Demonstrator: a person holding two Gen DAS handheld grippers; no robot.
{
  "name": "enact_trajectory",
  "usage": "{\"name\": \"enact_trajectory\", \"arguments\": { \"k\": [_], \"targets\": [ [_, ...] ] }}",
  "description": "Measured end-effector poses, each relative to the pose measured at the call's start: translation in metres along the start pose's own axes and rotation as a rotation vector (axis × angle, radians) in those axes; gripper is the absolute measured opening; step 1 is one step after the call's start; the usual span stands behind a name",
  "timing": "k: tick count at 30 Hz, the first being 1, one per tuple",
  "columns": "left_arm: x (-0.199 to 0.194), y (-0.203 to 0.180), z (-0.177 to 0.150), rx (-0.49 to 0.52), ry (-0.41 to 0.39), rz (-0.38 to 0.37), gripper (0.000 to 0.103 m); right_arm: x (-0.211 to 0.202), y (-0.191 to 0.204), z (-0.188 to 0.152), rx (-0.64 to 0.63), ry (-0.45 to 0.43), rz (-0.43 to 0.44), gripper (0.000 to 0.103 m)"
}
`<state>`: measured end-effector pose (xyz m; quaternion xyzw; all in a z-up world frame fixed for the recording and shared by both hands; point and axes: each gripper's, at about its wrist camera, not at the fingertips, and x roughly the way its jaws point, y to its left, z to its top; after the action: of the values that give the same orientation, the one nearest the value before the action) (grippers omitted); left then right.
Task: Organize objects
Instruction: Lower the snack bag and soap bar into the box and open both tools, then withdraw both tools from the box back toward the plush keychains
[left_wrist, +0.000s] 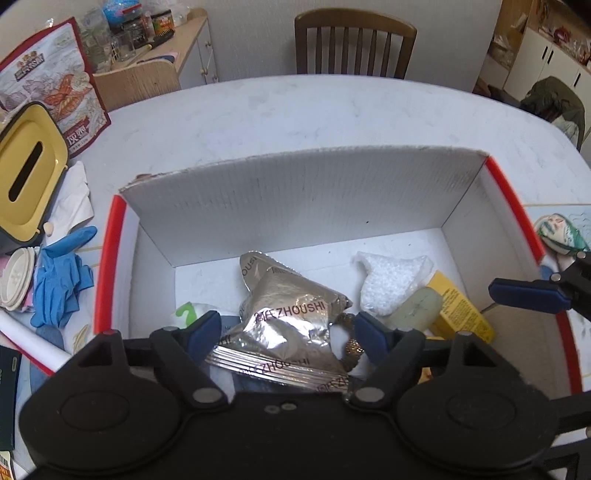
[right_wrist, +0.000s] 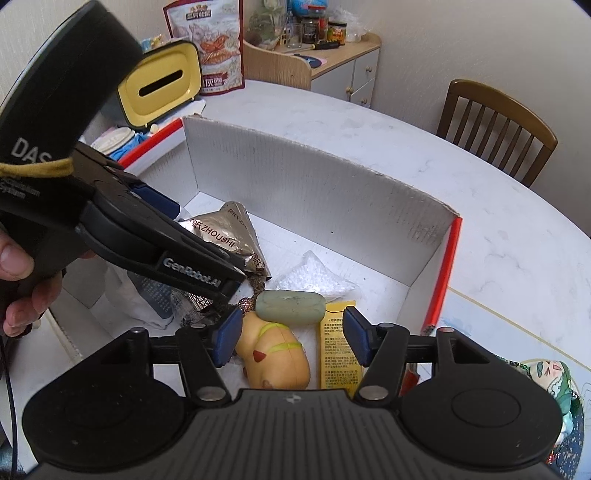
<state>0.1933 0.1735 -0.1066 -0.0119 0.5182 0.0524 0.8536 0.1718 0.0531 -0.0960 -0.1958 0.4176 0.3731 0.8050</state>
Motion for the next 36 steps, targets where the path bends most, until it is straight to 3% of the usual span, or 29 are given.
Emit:
{"name": "enact_trajectory", "arguments": {
  "k": [20, 29, 36],
  "targets": [
    [-0.078, -0.031, -0.019, -0.002, -0.185, -0.051, 0.080, -0.075, -0.007, -0.013, 0.032, -0.142, 0.059, 0.065],
    [-0.106, -0.055, -0.031, 0.015, -0.256, -0.080, 0.088, -0.111, -0.022, -0.038, 0.075, -0.198, 0.079, 0.070],
    [-0.118, -0.082, -0.036, 0.053, -0.296, -0.090, 0.099, -0.135, -0.047, -0.064, 0.161, -0.234, 0.082, 0.077]
  ]
}}
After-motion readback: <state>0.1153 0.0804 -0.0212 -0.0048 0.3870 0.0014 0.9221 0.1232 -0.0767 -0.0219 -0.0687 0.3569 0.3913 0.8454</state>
